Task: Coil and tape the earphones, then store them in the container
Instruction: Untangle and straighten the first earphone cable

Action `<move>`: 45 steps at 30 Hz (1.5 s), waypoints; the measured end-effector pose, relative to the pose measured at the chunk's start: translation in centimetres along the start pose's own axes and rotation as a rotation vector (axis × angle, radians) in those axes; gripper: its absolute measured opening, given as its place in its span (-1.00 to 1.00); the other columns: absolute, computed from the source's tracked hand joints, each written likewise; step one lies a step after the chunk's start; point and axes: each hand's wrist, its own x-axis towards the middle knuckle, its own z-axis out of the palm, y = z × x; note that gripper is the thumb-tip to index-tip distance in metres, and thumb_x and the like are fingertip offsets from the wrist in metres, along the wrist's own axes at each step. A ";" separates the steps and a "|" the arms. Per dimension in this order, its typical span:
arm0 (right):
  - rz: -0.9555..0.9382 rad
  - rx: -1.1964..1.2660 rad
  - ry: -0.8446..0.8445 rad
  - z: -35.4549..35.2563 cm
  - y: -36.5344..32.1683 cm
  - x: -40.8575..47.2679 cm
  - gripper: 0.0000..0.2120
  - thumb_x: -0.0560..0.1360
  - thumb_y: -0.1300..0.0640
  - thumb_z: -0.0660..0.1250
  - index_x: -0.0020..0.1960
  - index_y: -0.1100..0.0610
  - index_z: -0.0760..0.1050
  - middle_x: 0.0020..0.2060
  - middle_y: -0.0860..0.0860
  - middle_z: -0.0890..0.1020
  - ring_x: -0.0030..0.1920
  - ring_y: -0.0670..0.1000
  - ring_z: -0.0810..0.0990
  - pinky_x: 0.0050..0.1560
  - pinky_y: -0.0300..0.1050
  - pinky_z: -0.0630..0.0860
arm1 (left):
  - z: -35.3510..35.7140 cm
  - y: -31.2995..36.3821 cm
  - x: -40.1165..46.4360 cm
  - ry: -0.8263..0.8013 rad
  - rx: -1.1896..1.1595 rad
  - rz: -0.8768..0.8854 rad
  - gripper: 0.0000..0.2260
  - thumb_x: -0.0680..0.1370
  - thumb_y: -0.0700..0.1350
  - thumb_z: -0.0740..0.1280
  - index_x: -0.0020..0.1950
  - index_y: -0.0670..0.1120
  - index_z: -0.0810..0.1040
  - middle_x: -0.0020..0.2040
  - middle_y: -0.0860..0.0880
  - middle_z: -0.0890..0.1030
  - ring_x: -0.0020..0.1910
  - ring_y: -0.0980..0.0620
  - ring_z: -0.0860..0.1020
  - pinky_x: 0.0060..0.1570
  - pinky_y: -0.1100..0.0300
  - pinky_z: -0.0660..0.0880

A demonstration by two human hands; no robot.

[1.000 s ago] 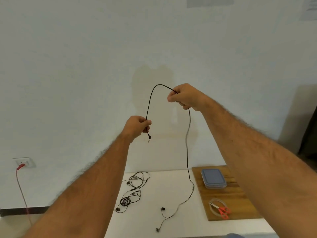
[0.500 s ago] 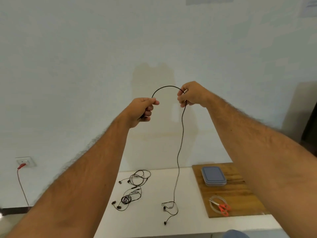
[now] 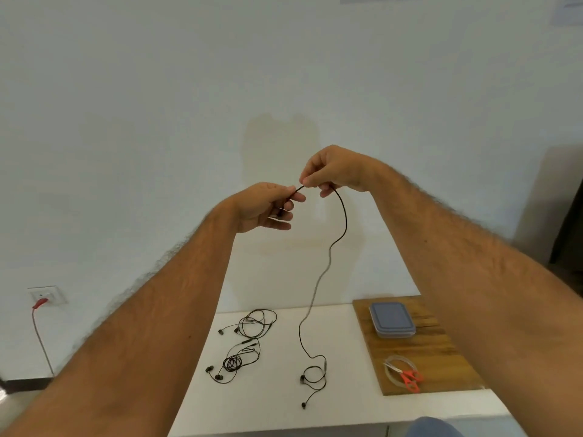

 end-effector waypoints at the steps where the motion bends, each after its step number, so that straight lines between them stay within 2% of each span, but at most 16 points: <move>1: -0.019 0.004 0.033 -0.1 0.1 0.1 -0.92 0.47 0.26 0.43 -0.04 0.22 0.63 -0.41 -0.04 0.54 -0.36 -0.05 0.50 -0.05 0.05 0.64 | -0.2 0.0 -0.2 -0.021 -0.009 -0.005 -0.76 0.66 -0.07 0.18 0.12 -0.15 0.59 -0.27 0.02 0.54 -0.20 0.04 0.61 0.06 -0.02 0.60; 3: -0.058 0.024 0.099 -0.2 0.2 0.3 -0.94 0.48 0.25 0.43 -0.06 0.21 0.64 -0.40 -0.04 0.57 -0.32 -0.03 0.53 0.00 0.09 0.64 | -0.5 -0.1 -0.4 -0.052 -0.025 -0.013 -0.77 0.66 -0.11 0.19 0.13 -0.17 0.59 -0.22 0.00 0.59 -0.11 0.01 0.65 0.06 -0.03 0.60; 7: -0.126 0.091 0.136 -0.4 -0.2 0.1 -0.96 0.49 0.24 0.43 -0.07 0.17 0.65 -0.30 0.06 0.57 -0.26 0.02 0.55 0.00 0.07 0.64 | -0.3 -0.2 -0.6 -0.029 -0.034 -0.014 -0.85 0.63 -0.16 0.26 0.10 -0.15 0.60 -0.20 0.01 0.63 -0.20 0.08 0.64 -0.13 0.14 0.62; 11: -0.081 -0.029 0.080 -0.3 -0.7 -0.2 -0.84 0.49 0.10 0.44 -0.03 0.19 0.66 -0.34 -0.01 0.56 -0.36 -0.08 0.48 -0.22 -0.14 0.54 | -0.2 -0.1 -0.6 0.220 0.084 0.106 -0.91 0.54 -0.16 0.40 0.01 -0.13 0.66 -0.16 0.00 0.68 -0.21 0.13 0.64 -0.21 0.23 0.59; 14: -0.039 -0.122 0.043 -0.1 -0.8 -0.4 -0.87 0.48 0.11 0.44 -0.12 0.18 0.64 -0.37 -0.02 0.58 -0.42 -0.10 0.45 -0.27 -0.16 0.47 | -0.3 0.0 -0.4 0.339 0.140 0.177 -0.88 0.49 -0.19 0.46 -0.01 -0.20 0.67 -0.15 -0.07 0.68 -0.23 0.11 0.65 -0.19 0.20 0.60; 18: -0.090 -0.068 0.065 -0.3 -0.6 -0.4 -0.90 0.49 0.14 0.43 -0.07 0.17 0.67 -0.32 0.01 0.62 -0.32 -0.08 0.53 -0.16 -0.12 0.49 | -0.1 0.7 -0.7 0.219 0.065 0.164 -0.84 0.51 -0.11 0.45 0.00 -0.19 0.63 -0.23 -0.01 0.60 -0.27 0.11 0.58 -0.16 0.18 0.60; 22: -0.145 -0.034 0.087 -0.6 -0.5 -0.4 -0.91 0.46 0.17 0.45 -0.05 0.10 0.70 -0.23 0.03 0.69 -0.21 -0.09 0.59 -0.08 -0.11 0.47 | -0.2 1.4 -1.2 0.073 -0.179 0.095 -0.65 0.64 0.10 0.17 0.06 -0.14 0.59 -0.29 0.04 0.49 -0.33 0.12 0.51 -0.12 0.11 0.61; 26: -0.150 -0.004 0.097 -0.4 -0.4 -0.3 -0.91 0.46 0.17 0.45 -0.04 0.09 0.70 -0.24 -0.01 0.70 -0.19 -0.08 0.63 -0.08 -0.10 0.46 | 0.0 1.6 -1.8 0.009 -0.276 0.112 -0.75 0.68 -0.06 0.15 -0.07 -0.09 0.55 -0.22 0.00 0.55 -0.19 0.04 0.61 -0.06 0.06 0.62; 28: -0.162 0.024 0.112 0.2 -0.3 -0.2 -0.90 0.48 0.16 0.44 -0.03 0.13 0.69 -0.22 0.05 0.70 -0.20 -0.05 0.63 -0.10 -0.11 0.45 | 0.2 1.7 -1.9 -0.016 -0.315 0.134 -0.78 0.67 -0.08 0.16 -0.07 -0.09 0.54 -0.26 0.01 0.55 -0.22 0.05 0.62 -0.01 0.03 0.62; 31: -0.171 0.082 0.169 1.2 0.1 0.0 -0.90 0.50 0.17 0.41 -0.04 0.18 0.66 -0.24 0.07 0.69 -0.26 -0.05 0.63 -0.19 -0.14 0.43 | 0.7 2.1 -1.8 -0.006 -0.355 0.110 -0.79 0.67 -0.06 0.16 -0.03 -0.10 0.53 -0.40 0.07 0.37 -0.44 0.15 0.42 -0.13 0.12 0.62; 33: -0.176 0.111 0.206 2.0 0.6 0.2 -0.90 0.51 0.18 0.39 -0.05 0.19 0.66 -0.26 0.13 0.68 -0.29 -0.04 0.62 -0.24 -0.17 0.42 | 1.1 2.3 -1.7 0.001 -0.337 0.074 -0.73 0.68 -0.04 0.12 0.02 -0.12 0.57 -0.41 0.09 0.26 -0.47 0.16 0.29 -0.25 0.20 0.55; 35: -0.199 0.137 0.244 2.8 0.9 0.1 -0.89 0.51 0.22 0.37 -0.07 0.21 0.66 -0.28 0.20 0.67 -0.30 -0.02 0.60 -0.28 -0.20 0.43 | 1.5 2.2 -1.7 -0.011 -0.287 0.051 -0.70 0.69 -0.03 0.10 0.07 -0.14 0.57 -0.40 0.08 0.22 -0.46 0.15 0.24 -0.28 0.22 0.51; 38: -0.243 0.206 0.273 3.5 1.2 0.0 -0.89 0.53 0.26 0.34 -0.11 0.21 0.65 -0.35 0.08 0.65 -0.36 -0.06 0.59 -0.34 -0.32 0.46 | 2.2 2.1 -1.7 -0.011 -0.259 0.105 -0.73 0.70 -0.06 0.08 0.01 -0.13 0.53 -0.40 0.07 0.30 -0.44 0.15 0.35 -0.24 0.19 0.56; 40: -0.250 0.236 0.261 3.9 1.4 0.0 -0.88 0.53 0.21 0.37 -0.15 0.17 0.64 -0.36 0.03 0.64 -0.35 -0.08 0.59 -0.32 -0.33 0.47 | 2.6 2.4 -1.6 0.009 -0.247 0.191 -0.73 0.70 -0.08 0.08 -0.04 -0.13 0.52 -0.37 0.05 0.43 -0.33 0.12 0.49 -0.11 0.13 0.61; 42: -0.246 0.268 0.242 4.2 1.7 0.0 -0.87 0.53 0.14 0.40 -0.16 0.16 0.65 -0.33 0.06 0.64 -0.31 -0.05 0.61 -0.25 -0.26 0.52 | 2.8 2.7 -1.5 0.072 -0.267 0.274 -0.74 0.69 -0.12 0.11 0.01 -0.19 0.55 -0.29 -0.03 0.53 -0.22 0.04 0.59 -0.01 0.10 0.62; 45: -0.183 0.236 0.258 4.8 2.1 -0.1 -0.80 0.56 0.14 0.34 -0.08 0.27 0.64 -0.30 0.12 0.65 -0.32 -0.03 0.62 -0.24 -0.24 0.52 | 2.7 3.6 -1.3 0.166 -0.311 0.376 -0.79 0.68 -0.18 0.15 0.14 -0.23 0.54 -0.31 -0.02 0.51 -0.24 0.06 0.60 -0.01 0.09 0.63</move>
